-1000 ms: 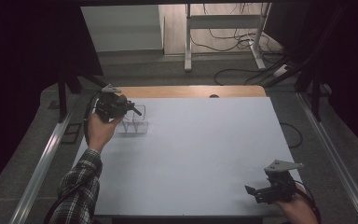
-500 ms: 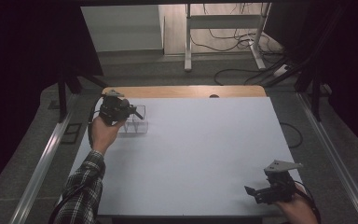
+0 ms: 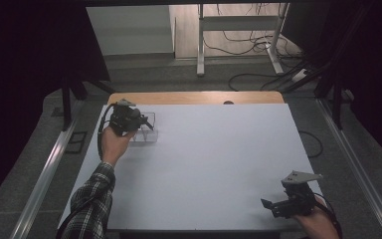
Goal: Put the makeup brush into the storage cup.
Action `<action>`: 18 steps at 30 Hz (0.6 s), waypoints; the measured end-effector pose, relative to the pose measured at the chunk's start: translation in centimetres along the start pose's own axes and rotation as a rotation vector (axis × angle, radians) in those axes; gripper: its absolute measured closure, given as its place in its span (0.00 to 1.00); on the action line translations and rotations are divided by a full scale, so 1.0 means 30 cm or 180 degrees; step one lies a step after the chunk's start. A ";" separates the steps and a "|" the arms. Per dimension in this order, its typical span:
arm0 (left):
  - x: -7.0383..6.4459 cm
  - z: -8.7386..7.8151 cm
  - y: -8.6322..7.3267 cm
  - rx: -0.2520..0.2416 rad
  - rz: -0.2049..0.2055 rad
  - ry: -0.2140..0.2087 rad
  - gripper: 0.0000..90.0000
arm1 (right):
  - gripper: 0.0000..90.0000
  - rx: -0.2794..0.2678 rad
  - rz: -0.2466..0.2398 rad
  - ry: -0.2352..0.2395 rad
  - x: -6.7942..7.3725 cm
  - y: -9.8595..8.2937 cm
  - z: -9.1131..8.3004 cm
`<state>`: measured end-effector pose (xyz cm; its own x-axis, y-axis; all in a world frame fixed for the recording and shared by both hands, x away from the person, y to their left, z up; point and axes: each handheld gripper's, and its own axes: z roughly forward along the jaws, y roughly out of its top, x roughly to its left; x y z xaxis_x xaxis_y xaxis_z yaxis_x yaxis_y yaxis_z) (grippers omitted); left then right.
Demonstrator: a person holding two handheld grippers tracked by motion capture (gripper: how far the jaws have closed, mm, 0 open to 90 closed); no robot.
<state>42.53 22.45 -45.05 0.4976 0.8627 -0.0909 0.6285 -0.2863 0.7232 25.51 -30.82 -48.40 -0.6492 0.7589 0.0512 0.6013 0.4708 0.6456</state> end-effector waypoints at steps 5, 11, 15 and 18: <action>0.000 0.014 -0.009 0.0008 -0.0013 -0.0007 0.85 | 0.00 0.0007 -0.0003 0.0010 0.000 0.000 0.001; -0.003 0.020 -0.009 -0.0020 -0.0032 -0.0067 0.83 | 0.00 0.0007 -0.0002 0.0011 0.000 0.000 0.000; -0.002 0.011 -0.003 -0.0059 -0.0055 -0.0050 0.75 | 0.00 0.0005 -0.0001 0.0013 0.000 0.000 0.000; 0.000 0.005 0.000 -0.0077 -0.0070 -0.0038 0.68 | 0.00 0.0006 0.0002 0.0019 -0.001 0.000 0.001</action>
<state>42.62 22.39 -45.15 0.4909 0.8636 -0.1151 0.6249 -0.2570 0.7372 25.55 -30.81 -48.42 -0.6516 0.7564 0.0562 0.6025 0.4712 0.6442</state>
